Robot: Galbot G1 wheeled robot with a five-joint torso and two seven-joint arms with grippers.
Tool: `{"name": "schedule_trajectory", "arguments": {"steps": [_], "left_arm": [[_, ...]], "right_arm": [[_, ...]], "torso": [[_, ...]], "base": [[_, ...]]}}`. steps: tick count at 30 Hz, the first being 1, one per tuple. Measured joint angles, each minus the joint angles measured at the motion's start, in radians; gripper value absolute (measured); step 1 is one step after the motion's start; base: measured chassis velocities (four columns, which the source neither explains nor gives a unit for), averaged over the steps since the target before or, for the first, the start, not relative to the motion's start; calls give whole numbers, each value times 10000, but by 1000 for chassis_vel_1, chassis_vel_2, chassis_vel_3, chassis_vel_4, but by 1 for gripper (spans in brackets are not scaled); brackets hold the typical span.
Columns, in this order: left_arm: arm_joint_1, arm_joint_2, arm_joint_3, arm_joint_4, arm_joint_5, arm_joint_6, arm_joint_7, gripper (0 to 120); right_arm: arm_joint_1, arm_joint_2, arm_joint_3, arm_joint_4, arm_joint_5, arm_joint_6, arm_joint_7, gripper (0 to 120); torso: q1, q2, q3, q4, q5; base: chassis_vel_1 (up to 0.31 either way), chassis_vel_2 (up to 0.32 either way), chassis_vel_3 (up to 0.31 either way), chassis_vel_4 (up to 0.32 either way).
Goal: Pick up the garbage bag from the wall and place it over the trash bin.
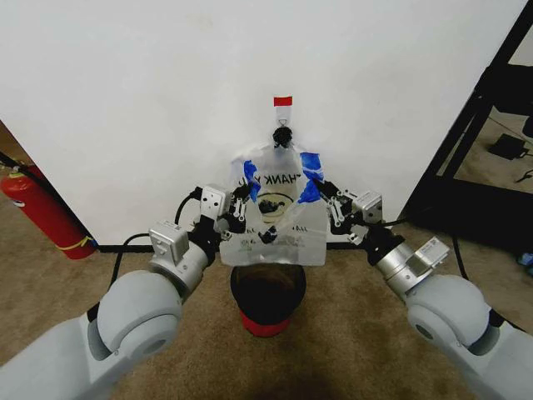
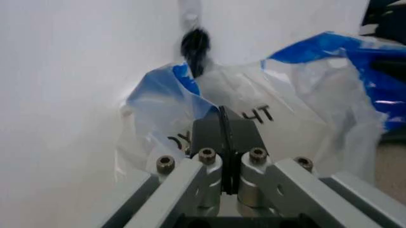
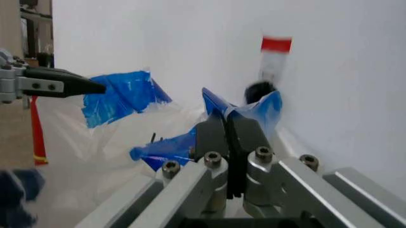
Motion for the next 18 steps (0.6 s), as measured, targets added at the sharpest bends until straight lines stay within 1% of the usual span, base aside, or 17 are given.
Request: {"name": "schedule_trajectory", "arguments": {"steps": [2, 4, 7, 8, 9, 14, 16, 18], "left_arm": [[284, -338, -76, 516, 589, -306, 74, 0], [564, -671, -167, 1025, 1026, -595, 65, 0], [1171, -1140, -389, 1376, 1135, -802, -91, 0], [1463, -1288, -454, 1432, 1172, -875, -130, 0], [1463, -1288, -454, 1432, 1172, -875, -130, 0], [2791, -1715, -620, 1466, 1649, -1210, -146, 0], [3221, -1738, -669, 1292, 1806, -1249, -145, 0], [3352, -1722, -675, 1223, 1858, -1257, -143, 0]], "right_arm": [[-12, 460, -180, -316, -231, 74, -43, 0], [-3, 905, -354, -592, -395, 132, -49, 0], [-195, 1350, -510, -857, -676, 239, -46, 0], [-293, 1422, -525, -922, -755, 297, -63, 0], [-293, 1422, -525, -922, -755, 297, -63, 0], [-685, 1726, -524, -1236, -910, 538, -75, 0], [-979, 2009, -591, -1293, -941, 555, -17, 0], [-1074, 2105, -616, -1300, -967, 556, -4, 0]], "torso": [[0, 0, 0, 1, 4], [1, 0, 1, 0, -1], [0, 0, 1, 1, 2], [0, 0, 0, 0, 0], [0, 0, 0, 0, 0], [0, 0, 0, 2, 0], [0, 0, 0, 2, 0], [-1, 0, -1, 1, 2]], "base": [[0, 0, 0, 0], [0, 0, 0, 0], [0, 0, 0, 0], [0, 0, 0, 0], [0, 0, 0, 0], [0, 0, 0, 0], [0, 0, 0, 0], [0, 0, 0, 0]]}}
